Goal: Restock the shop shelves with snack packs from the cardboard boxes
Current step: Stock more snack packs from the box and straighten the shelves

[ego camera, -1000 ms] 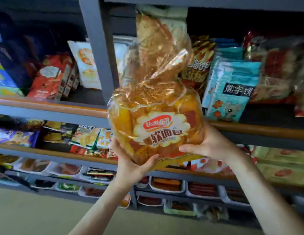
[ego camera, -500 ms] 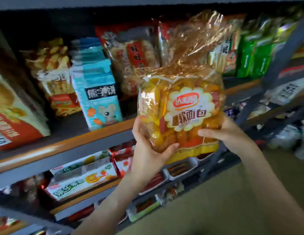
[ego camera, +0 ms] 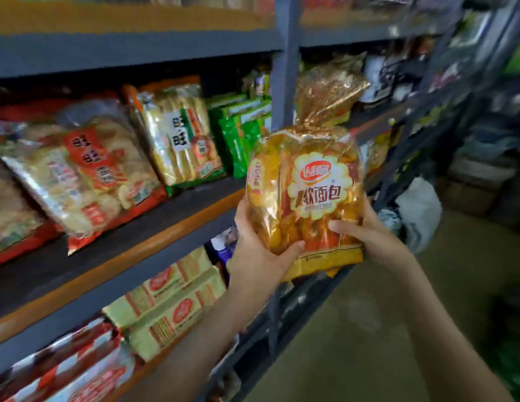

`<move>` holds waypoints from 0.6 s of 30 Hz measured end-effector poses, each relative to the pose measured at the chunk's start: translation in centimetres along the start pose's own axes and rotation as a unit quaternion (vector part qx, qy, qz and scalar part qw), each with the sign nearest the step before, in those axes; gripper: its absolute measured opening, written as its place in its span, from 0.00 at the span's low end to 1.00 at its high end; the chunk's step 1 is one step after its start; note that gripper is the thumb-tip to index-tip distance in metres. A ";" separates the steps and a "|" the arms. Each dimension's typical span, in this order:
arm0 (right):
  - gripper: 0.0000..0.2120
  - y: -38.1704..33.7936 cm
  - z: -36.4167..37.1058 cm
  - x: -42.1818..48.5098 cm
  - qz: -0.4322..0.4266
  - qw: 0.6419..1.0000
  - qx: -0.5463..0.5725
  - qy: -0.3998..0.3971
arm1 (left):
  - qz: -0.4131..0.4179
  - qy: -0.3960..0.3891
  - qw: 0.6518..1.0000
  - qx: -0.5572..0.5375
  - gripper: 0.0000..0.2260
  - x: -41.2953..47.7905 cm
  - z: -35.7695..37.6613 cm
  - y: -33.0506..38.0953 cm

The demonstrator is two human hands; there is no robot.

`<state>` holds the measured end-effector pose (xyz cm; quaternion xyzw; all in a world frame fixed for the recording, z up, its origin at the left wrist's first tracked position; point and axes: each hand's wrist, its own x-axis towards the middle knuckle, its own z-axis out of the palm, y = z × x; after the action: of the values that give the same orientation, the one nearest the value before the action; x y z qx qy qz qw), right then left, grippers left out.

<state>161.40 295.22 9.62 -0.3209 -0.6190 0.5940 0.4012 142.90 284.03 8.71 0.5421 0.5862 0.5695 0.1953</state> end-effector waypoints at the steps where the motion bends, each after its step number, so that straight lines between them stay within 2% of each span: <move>1: 0.41 0.1 -1.5 0.6 -0.001 1.000 -0.013 0.010 | -0.013 -0.011 1.000 0.004 0.48 1.0 1.5 0.0; 6: 0.48 -0.9 -8.1 2.6 -0.018 0.996 -0.055 0.061 | -0.030 -0.044 0.999 -0.005 0.49 6.5 8.8 0.8; 9: 0.43 -0.9 -12.5 3.5 -0.028 0.993 -0.062 0.098 | -0.019 -0.073 0.997 -0.007 0.48 9.1 13.2 1.3; 13: 0.43 -0.6 -17.9 5.2 -0.024 0.990 -0.068 0.121 | -0.007 -0.101 0.995 -0.005 0.50 12.2 18.5 1.4; 18: 0.42 -1.4 -22.8 10.2 -0.015 0.992 -0.058 0.111 | -0.023 -0.103 0.994 -0.023 0.48 16.8 23.1 1.4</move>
<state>176.76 314.91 11.51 -0.3985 -0.6086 0.5120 0.4568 157.44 308.66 10.11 0.5795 0.5624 0.5193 0.2796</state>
